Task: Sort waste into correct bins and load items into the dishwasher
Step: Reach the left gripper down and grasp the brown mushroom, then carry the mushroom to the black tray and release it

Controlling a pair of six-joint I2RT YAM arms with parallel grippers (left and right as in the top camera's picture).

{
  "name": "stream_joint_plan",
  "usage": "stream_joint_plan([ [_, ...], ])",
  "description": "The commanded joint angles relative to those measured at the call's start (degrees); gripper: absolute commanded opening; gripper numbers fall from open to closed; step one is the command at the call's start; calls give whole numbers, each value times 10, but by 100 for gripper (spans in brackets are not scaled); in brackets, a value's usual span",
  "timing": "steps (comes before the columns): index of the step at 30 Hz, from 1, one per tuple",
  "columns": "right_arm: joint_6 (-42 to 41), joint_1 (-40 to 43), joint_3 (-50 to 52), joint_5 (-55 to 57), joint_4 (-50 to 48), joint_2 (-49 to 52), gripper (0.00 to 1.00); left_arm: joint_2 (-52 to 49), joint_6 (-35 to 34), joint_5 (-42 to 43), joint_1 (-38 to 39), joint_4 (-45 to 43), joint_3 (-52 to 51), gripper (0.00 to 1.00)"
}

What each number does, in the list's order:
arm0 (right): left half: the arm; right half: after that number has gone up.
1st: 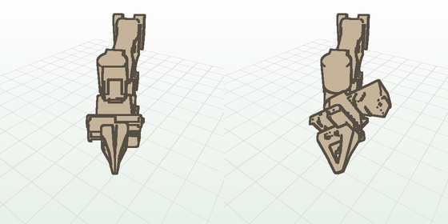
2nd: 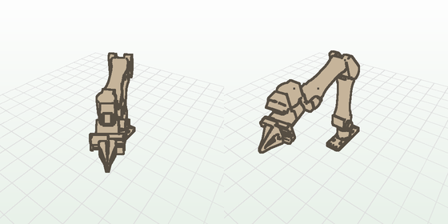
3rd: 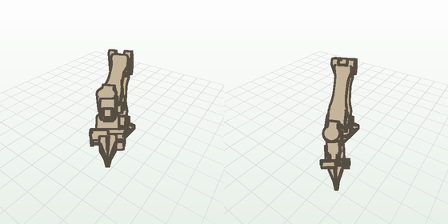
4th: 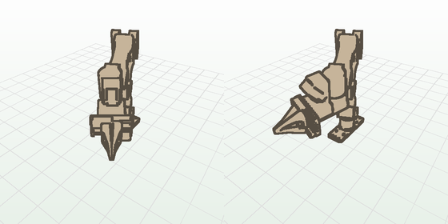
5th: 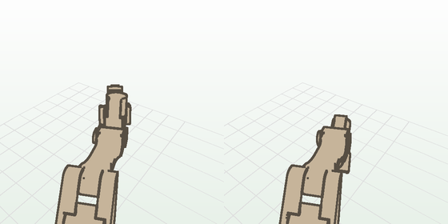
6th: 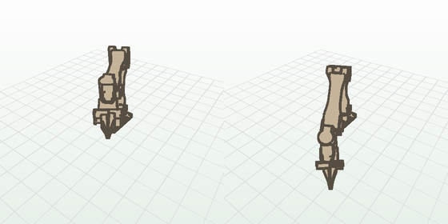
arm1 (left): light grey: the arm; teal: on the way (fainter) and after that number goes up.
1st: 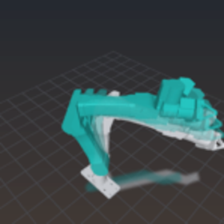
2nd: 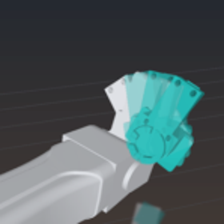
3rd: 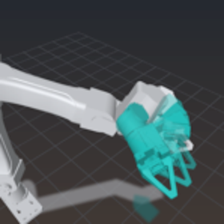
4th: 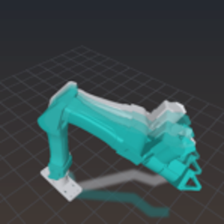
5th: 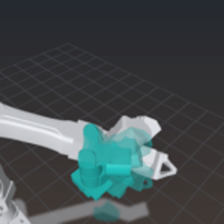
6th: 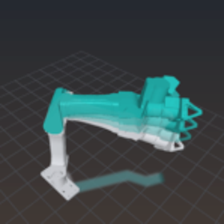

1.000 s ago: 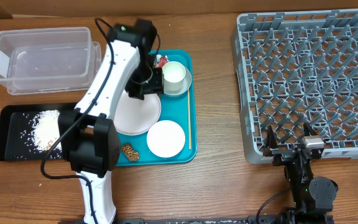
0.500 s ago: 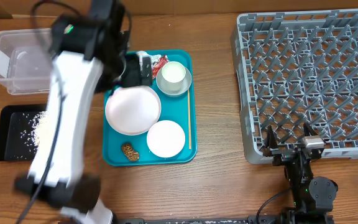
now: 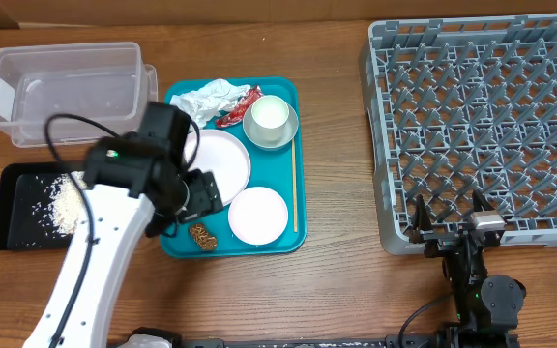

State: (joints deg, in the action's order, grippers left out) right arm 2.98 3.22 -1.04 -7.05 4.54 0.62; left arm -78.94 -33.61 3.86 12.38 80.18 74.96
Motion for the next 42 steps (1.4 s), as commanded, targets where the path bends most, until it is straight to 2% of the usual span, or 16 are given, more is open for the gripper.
stream_joint_plan([
  [1,-2,-3,6,1,-3,-4,100,2,-57,-15,4,-54,-86,77],
  [8,-2,-3,6,1,-3,-4,100,2,-85,-30,4,-143,-183,79],
  [11,-2,-3,6,1,-3,-4,100,2,-95,-41,4,-195,-224,83],
  [21,-2,-3,6,1,-3,-4,100,1,-119,-64,4,-328,-307,80],
  [27,-2,-3,6,1,-3,-4,100,-9,-119,-64,4,-358,-328,73],
  [42,-2,-3,6,1,-3,-4,100,-84,-118,-62,4,-431,-343,66],
])
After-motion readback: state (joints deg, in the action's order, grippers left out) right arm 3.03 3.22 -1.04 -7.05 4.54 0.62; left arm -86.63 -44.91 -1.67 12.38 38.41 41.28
